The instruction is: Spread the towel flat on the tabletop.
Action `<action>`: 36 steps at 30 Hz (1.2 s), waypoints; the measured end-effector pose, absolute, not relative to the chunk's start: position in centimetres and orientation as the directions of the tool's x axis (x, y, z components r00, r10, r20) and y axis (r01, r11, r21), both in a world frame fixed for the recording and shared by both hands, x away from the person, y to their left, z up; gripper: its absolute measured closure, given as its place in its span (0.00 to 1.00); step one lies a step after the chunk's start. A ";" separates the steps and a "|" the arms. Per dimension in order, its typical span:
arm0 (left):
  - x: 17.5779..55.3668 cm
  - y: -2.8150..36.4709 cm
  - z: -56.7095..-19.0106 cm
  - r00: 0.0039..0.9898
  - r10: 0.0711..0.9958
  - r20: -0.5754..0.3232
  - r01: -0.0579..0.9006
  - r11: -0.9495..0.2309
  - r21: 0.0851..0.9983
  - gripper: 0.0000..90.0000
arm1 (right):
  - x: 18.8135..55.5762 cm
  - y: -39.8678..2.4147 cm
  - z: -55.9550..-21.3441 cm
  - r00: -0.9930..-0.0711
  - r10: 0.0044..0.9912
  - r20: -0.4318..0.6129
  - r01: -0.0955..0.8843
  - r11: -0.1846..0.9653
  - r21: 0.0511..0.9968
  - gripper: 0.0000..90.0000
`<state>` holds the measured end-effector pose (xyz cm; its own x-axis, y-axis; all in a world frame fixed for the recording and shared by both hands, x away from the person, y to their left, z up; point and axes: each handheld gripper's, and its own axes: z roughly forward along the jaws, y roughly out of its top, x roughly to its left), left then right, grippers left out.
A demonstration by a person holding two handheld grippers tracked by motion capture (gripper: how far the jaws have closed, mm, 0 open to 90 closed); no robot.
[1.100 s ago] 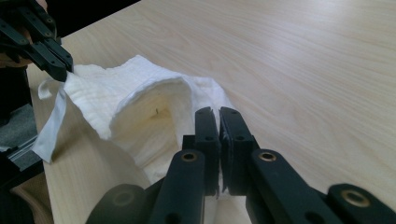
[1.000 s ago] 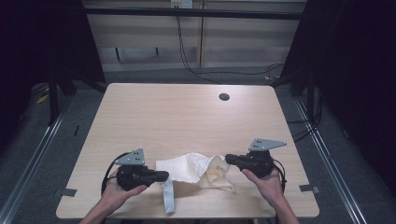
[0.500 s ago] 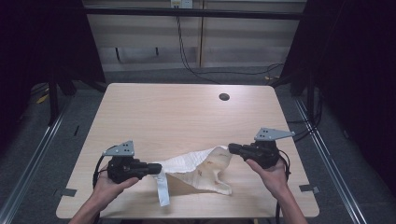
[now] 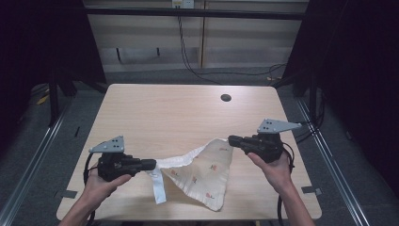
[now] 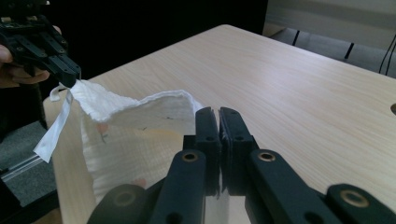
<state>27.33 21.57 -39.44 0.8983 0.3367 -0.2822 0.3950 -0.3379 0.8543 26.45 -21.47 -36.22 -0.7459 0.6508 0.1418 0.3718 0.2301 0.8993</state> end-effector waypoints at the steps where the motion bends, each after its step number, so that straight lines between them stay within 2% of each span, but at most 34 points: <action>1: 27.0 21.8 -38.8 0.903 0.333 -0.273 0.383 -0.331 0.862 0.97 | 26.2 -21.5 -35.9 -0.747 0.650 0.140 0.368 0.228 0.902 0.97; 5: 26.0 22.3 -37.7 0.902 0.327 -0.282 0.385 -0.313 0.868 0.97 | 24.9 -21.6 -34.8 -0.756 0.640 0.134 0.351 0.224 0.909 0.97; 11: 26.8 21.8 -39.1 0.884 0.360 -0.300 0.427 -0.356 0.831 0.97 | 25.4 -21.7 -35.3 -0.742 0.658 0.128 0.372 0.246 0.895 0.97; 12: 27.8 21.4 -40.2 0.866 0.377 -0.329 0.466 -0.369 0.804 0.97 | 26.4 -21.8 -36.5 -0.727 0.672 0.141 0.403 0.251 0.880 0.97; 16: 29.7 20.7 -42.2 0.849 0.394 -0.354 0.503 -0.391 0.771 0.97 | 28.3 -21.8 -38.5 -0.710 0.686 0.162 0.446 0.259 0.857 0.97; 31: 34.5 19.3 -46.5 0.788 0.447 -0.423 0.592 -0.362 0.720 0.94 | 34.1 -21.6 -43.9 -0.646 0.736 0.202 0.543 0.258 0.799 0.97; 34: 35.1 19.1 -47.2 0.777 0.457 -0.434 0.607 -0.360 0.708 0.91 | 34.8 -21.4 -44.7 -0.639 0.739 0.212 0.555 0.253 0.792 0.98; 36: 35.4 19.0 -47.5 0.772 0.457 -0.442 0.615 -0.361 0.701 0.85 | 35.1 -21.3 -45.1 -0.634 0.742 0.217 0.561 0.249 0.789 0.97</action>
<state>35.41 19.00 -47.48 0.7719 0.4571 -0.4417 0.6150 -0.3614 0.7008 35.07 -21.34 -45.07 -0.6342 0.7420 0.2174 0.5615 0.2487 0.7892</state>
